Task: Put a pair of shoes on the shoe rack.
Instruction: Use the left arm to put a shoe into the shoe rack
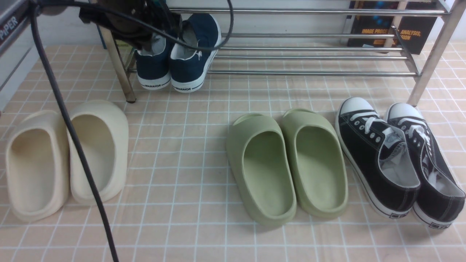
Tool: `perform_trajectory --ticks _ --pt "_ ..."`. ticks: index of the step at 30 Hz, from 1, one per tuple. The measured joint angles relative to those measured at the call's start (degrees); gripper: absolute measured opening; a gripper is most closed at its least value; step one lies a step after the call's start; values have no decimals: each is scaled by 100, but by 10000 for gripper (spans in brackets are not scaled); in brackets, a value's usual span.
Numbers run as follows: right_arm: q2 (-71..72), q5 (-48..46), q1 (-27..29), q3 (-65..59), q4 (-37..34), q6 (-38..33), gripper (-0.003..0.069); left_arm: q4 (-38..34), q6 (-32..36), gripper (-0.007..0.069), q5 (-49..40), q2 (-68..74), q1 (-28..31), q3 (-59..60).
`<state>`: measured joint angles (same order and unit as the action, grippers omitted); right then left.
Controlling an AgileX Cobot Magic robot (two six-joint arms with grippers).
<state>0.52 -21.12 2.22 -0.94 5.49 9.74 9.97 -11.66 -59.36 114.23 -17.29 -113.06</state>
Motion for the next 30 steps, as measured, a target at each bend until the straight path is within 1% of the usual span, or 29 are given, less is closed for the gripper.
perform_trajectory --ticks 1,2,3,6,11,19,23,25,27,28,30 --pt "0 0 0 0 0 0 239 0 0 40 18 0 0 30" --pt "0 0 0 0 0 0 239 -186 27 11 241 188 0 267" --pt "0 0 0 0 0 0 239 -237 35 5 354 258 0 340" --pt "0 0 0 0 0 0 239 -420 35 2 717 615 0 447" --pt "0 0 0 0 4 0 239 -488 -48 2 1370 954 0 477" --pt "0 0 0 0 18 0 239 -558 -221 2 1659 974 0 332" --pt "0 0 0 0 18 0 239 -574 -221 4 1603 974 0 243" --pt "0 0 0 0 18 0 239 -574 -213 5 1407 968 0 90" --pt "0 0 0 0 18 0 239 -536 -115 5 1042 906 0 -65" --pt "0 0 0 0 18 0 239 -522 -105 5 1003 883 0 -76" --pt "0 0 0 0 23 0 239 -437 18 5 460 614 0 -165"
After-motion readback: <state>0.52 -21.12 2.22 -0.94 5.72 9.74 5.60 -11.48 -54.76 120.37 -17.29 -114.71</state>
